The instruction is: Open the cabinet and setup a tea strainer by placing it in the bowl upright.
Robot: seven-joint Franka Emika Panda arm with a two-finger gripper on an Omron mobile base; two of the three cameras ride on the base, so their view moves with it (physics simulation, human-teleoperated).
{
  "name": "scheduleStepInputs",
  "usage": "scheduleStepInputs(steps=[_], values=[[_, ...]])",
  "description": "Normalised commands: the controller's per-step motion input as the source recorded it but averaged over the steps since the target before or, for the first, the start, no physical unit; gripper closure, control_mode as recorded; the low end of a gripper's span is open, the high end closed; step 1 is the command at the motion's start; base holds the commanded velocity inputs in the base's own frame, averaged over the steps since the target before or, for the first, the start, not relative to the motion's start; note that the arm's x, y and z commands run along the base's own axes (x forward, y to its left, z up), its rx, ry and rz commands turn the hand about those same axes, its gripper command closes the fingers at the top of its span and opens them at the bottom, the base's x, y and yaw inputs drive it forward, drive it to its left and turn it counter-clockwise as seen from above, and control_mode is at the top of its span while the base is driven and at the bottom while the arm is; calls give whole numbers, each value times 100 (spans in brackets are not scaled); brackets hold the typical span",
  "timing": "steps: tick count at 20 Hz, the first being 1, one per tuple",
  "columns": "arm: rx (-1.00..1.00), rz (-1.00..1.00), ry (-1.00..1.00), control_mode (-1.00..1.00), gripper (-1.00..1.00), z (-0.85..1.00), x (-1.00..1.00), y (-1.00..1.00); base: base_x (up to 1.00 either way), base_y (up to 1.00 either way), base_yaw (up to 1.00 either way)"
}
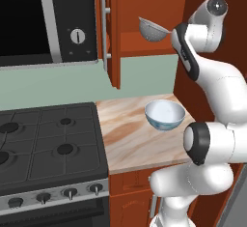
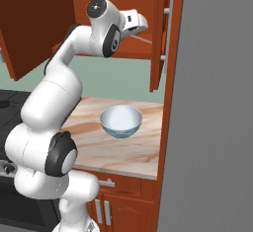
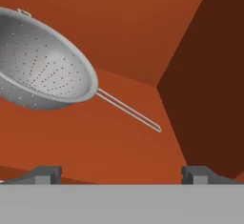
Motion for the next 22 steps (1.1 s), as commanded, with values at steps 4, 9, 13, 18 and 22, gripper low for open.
scheduleStepInputs(steps=[4,9,13,18,22], values=[[-7,4,0,-100,-100,-8,0,2,0,0,0],[-6,3,1,-100,-100,-10,0,0,0,0,0],[-2,4,1,-100,-100,-4,0,0,0,0,0],[0,5,3,-100,-100,0,0,2,0,0,0],[-4,3,3,-100,-100,-12,0,5,0,0,0]])
